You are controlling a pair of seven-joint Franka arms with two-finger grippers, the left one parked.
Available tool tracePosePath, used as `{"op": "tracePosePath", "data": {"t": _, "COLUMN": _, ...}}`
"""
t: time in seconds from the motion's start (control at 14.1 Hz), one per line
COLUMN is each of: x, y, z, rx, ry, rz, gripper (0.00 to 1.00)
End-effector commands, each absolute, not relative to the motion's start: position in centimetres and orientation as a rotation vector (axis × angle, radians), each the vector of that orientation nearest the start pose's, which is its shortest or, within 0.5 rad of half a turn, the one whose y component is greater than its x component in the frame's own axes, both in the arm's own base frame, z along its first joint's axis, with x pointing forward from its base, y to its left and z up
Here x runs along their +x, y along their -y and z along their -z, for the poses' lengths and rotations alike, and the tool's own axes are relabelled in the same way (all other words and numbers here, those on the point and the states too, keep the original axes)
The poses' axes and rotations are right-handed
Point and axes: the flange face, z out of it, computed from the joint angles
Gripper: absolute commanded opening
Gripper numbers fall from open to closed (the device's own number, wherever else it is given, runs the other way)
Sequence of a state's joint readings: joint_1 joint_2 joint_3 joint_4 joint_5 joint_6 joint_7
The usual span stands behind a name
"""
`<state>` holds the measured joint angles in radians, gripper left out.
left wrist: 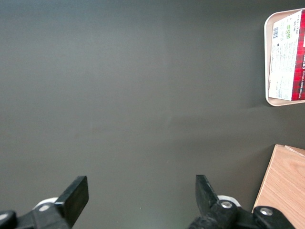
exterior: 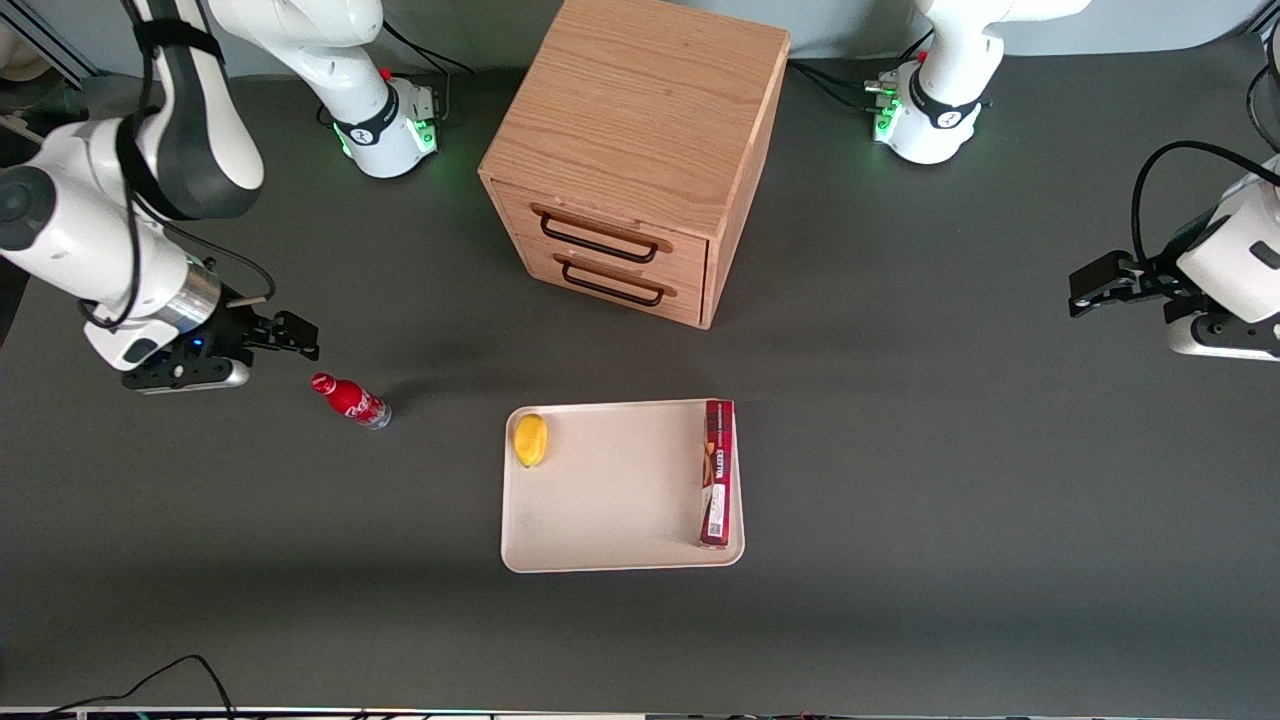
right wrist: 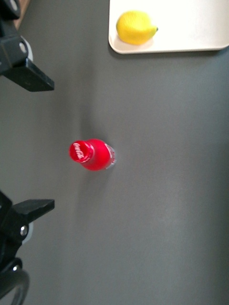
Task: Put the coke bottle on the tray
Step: 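Move the right gripper down toward the red Coca-Cola bottle's cap end, then close the right gripper around the red Coca-Cola bottle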
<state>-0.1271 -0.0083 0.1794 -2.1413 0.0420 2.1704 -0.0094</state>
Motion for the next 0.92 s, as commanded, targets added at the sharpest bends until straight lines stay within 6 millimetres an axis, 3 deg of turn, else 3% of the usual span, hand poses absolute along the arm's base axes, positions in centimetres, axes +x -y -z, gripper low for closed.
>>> {"op": "tracePosePath", "data": {"t": 0.0, "x": 53.4, "y": -3.1, "z": -38.7, "rx": -3.093, "ry": 0.091, "rz": 0.104, "gripper": 0.99}}
{"op": "tracePosePath", "data": {"t": 0.21, "x": 54.4, "y": -3.2, "z": -36.3, "rx": -3.107, "ry": 0.116, "rz": 0.132, "gripper": 0.98}}
{"op": "tracePosePath", "data": {"t": 0.64, "x": 54.0, "y": -3.3, "z": -34.2, "rx": -3.104, "ry": 0.118, "rz": 0.149, "gripper": 0.83}}
{"op": "tracePosePath", "data": {"t": 0.85, "x": 53.9, "y": -3.2, "z": -34.0, "rx": -3.117, "ry": 0.138, "rz": 0.15, "gripper": 0.59}}
